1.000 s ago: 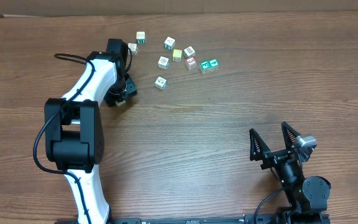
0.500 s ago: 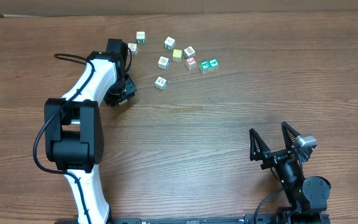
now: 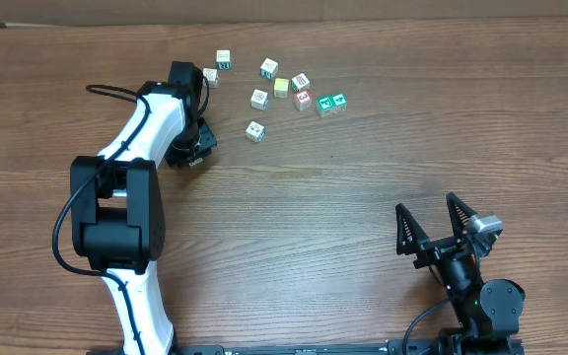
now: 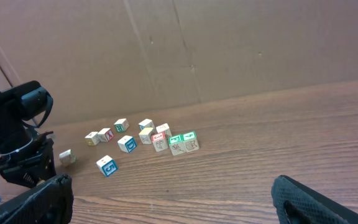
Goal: Form a horizontal line
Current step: 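Carry the yellow block left and lower it beside the '8' block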
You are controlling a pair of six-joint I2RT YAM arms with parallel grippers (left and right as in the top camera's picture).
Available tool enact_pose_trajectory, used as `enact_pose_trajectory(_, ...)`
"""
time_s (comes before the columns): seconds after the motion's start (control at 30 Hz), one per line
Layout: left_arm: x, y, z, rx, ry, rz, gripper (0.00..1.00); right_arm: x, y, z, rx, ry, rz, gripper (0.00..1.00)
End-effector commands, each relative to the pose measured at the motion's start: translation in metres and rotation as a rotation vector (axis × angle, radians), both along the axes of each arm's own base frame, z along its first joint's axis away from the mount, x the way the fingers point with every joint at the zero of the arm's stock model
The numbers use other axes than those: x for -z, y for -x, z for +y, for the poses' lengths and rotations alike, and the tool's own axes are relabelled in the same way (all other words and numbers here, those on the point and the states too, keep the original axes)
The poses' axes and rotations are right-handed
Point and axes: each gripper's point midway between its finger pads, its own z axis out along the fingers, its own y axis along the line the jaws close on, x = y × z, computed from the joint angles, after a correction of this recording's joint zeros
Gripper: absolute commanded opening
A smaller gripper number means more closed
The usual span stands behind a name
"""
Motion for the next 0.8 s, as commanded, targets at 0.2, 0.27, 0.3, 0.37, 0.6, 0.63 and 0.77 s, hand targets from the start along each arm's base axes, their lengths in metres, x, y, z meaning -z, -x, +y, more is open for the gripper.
enact_pose_trajectory(0.2,-0.035,-0.010,0.008,0.040,-0.040,-0.041,0.11,0.003,0.000,0.001,-0.007,0.002,0.000,1.00)
enact_pose_trajectory(0.27,-0.063,-0.019,0.010,0.093,-0.076,-0.087,0.11,0.003,0.000,0.001,-0.007,0.002,0.000,1.00)
enact_pose_trajectory(0.3,-0.079,-0.022,0.012,0.128,-0.102,-0.111,0.12,0.003,0.000,0.001,-0.007,0.003,0.000,1.00)
enact_pose_trajectory(0.37,-0.105,-0.022,0.017,0.200,-0.166,-0.145,0.17,0.003,0.000,0.001,-0.008,0.002,0.000,1.00)
enact_pose_trajectory(0.6,-0.123,0.002,0.031,0.419,-0.192,-0.105,0.12,0.003,0.000,0.001,-0.007,0.003,0.000,1.00)
enact_pose_trajectory(0.63,-0.114,0.006,0.034,0.422,-0.165,-0.089,0.10,0.003,0.000,0.001,-0.007,0.003,0.000,1.00)
enact_pose_trajectory(0.77,-0.083,0.014,0.035,0.422,-0.026,-0.087,0.07,0.003,0.000,0.001,-0.008,0.003,0.000,1.00)
